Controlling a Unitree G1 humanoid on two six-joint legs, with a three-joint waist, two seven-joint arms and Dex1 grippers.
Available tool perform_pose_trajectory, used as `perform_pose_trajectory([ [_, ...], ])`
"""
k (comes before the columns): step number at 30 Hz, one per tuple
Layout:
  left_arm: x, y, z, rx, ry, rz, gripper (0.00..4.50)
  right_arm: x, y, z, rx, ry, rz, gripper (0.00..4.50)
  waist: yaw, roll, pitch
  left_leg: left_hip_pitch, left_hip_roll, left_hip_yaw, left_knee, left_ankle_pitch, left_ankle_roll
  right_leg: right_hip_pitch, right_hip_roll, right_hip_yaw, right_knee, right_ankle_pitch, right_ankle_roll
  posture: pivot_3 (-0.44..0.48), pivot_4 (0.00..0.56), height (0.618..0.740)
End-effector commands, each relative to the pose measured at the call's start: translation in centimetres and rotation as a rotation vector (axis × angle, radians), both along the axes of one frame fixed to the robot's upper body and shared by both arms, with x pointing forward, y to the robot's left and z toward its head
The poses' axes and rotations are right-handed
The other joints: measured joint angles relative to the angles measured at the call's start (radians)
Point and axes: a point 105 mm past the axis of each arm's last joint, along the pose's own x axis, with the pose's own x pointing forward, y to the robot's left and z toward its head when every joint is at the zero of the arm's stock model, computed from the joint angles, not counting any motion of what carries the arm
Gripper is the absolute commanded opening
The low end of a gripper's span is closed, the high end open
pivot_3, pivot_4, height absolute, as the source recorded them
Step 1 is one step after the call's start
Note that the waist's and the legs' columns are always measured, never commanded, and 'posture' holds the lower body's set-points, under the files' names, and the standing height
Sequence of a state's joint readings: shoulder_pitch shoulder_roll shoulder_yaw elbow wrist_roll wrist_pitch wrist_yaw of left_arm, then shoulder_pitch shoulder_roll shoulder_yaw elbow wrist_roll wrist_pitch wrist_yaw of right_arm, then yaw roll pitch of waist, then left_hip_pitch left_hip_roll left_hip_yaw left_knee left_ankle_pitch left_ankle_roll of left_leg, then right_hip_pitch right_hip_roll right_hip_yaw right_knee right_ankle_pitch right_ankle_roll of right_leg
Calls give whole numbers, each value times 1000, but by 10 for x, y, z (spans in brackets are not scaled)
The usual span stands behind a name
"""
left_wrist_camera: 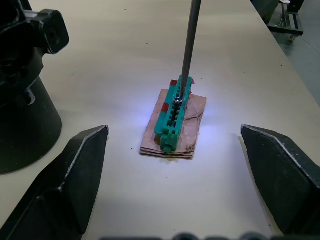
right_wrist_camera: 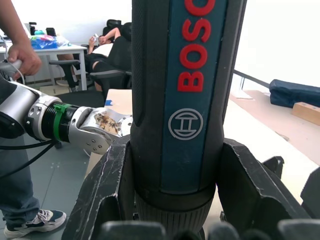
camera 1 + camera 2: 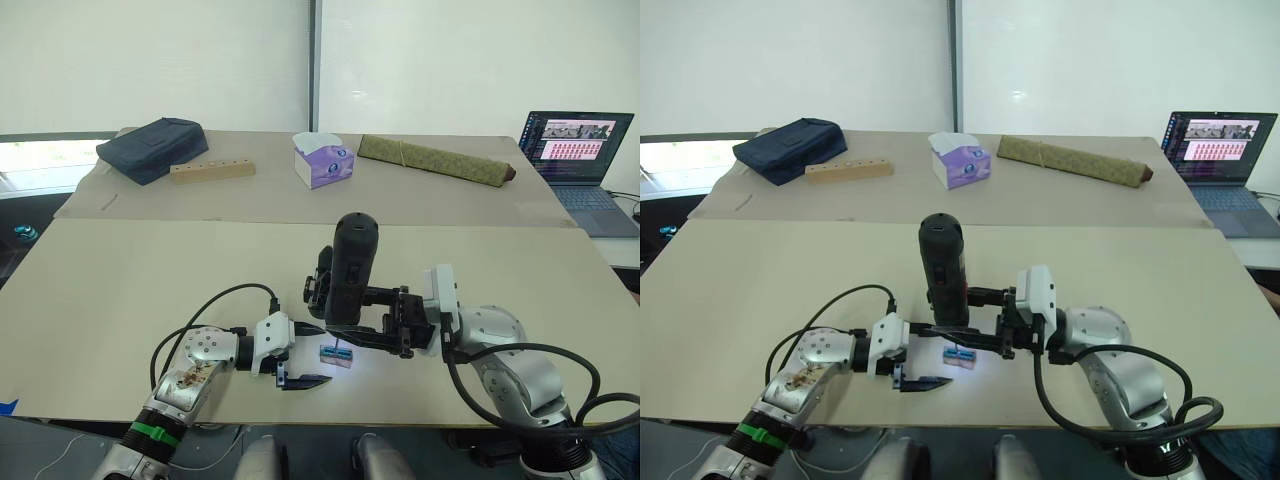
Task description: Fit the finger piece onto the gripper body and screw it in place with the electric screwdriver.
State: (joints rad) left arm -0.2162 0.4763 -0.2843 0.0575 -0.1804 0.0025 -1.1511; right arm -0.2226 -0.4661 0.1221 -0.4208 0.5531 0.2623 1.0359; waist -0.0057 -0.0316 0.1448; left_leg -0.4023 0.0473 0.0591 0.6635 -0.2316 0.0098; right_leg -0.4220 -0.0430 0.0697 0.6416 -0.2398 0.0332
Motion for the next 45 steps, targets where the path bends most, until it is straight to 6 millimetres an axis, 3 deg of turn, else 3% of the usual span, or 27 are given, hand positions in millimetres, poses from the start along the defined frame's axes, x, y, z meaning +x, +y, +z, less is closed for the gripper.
perform_pose_trajectory([
  [1,-7,-1,-12,29,49,-4,4449,-4,1,15,37,-72,14,1900,0,0,0,0,0,0,0,0,0,0,0,0,0,0,0,0,150,740],
  [45,-7,-2,-13,22,60,9,4449,0,1,9,-1,-63,7,1900,-1,0,0,0,0,0,0,0,0,0,0,0,0,0,0,0,150,740],
])
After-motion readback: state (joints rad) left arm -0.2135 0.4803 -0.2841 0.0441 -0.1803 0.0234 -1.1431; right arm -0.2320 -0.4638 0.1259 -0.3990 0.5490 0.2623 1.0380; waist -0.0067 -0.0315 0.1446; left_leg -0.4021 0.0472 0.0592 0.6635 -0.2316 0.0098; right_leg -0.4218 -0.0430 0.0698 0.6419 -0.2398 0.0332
